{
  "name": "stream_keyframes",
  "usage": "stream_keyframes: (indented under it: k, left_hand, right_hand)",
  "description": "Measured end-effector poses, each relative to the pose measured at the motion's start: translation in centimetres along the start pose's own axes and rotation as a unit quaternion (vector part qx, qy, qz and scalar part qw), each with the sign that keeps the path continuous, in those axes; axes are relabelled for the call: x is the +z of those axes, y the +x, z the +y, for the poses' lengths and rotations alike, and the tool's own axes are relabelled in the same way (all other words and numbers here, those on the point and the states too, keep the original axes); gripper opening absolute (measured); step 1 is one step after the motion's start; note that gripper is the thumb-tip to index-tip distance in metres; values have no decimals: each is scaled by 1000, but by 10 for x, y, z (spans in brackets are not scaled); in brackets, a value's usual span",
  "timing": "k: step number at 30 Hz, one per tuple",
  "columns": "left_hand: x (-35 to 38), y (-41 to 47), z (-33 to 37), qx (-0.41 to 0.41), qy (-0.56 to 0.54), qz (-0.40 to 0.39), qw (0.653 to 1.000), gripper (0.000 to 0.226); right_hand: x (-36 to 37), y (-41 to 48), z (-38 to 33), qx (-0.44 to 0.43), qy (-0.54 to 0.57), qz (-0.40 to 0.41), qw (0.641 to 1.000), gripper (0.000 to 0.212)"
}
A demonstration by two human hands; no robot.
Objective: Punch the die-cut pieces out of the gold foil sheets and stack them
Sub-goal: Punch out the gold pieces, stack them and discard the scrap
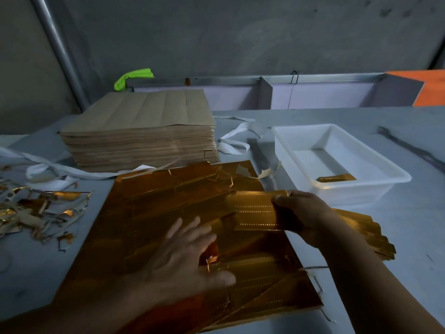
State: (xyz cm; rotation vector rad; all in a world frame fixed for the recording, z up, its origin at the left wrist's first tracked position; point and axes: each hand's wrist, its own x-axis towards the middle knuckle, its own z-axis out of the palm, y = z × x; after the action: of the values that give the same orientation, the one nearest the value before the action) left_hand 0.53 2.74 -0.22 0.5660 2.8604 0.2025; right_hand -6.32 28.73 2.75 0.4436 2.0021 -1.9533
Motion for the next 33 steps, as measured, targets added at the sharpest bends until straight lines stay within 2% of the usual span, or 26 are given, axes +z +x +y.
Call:
stream_keyframes:
  k: [2, 5, 8, 10, 12, 13, 19, 26, 30, 33]
  left_hand:
    - [0, 16, -17, -20, 19, 55, 998, 125]
    - [6, 40, -36, -50, 42, 53, 996, 134]
    - [21, 49, -45, -48, 25, 22, 998, 141]
    - [30, 50, -47, -42, 19, 14, 999, 142]
    - [35, 49, -47, -39, 22, 21, 999, 142]
    - [35, 49, -47, -39, 22, 28, 999, 141]
    - [34, 46, -45, -34, 20, 42, 998, 140]
    - [34, 46, -44, -35, 21, 41, 998, 141]
    - [33, 46, -44, -38, 18, 37, 998, 141]
    - [32, 45, -44, -36, 18, 35, 999, 142]
  right_hand:
    - [14, 3, -2, -3, -52, -30, 998, 22]
    - [38, 6, -3, -29, -215, -32, 976, 18]
    - [57, 15, 6, -71, -347, -7, 935, 15]
    - [64, 20, 13, -98, -439, 26, 893, 14]
    - [67, 22, 17, -101, -499, 47, 859, 26]
    - [67, 22, 18, -98, -508, 52, 854, 32]
    - [74, 23, 20, -54, -514, 67, 854, 55]
    - [71, 28, 17, -62, -487, 37, 870, 38]
    - [66, 25, 16, -72, -403, 6, 912, 23]
    - [63, 19, 16, -45, -280, -25, 959, 13]
